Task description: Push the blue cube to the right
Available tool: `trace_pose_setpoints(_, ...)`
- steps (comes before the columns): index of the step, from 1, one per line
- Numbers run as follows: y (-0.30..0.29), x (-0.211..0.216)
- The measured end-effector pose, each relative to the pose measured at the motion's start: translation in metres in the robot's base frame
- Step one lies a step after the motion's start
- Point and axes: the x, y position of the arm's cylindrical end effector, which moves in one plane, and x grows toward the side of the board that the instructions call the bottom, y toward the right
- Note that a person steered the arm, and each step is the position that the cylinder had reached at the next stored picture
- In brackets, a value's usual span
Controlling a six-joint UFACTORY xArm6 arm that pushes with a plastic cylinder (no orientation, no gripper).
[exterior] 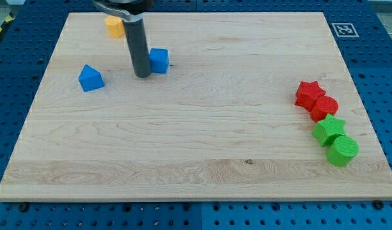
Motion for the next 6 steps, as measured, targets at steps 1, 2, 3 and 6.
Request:
trace_pose_setpoints(1,-0.023,-0.004)
trace_pose_setpoints(2,-0.024,-0.018)
trace_pose_setpoints(3,-0.013,-0.036)
trace_pose_setpoints(6,0.029,-0.010)
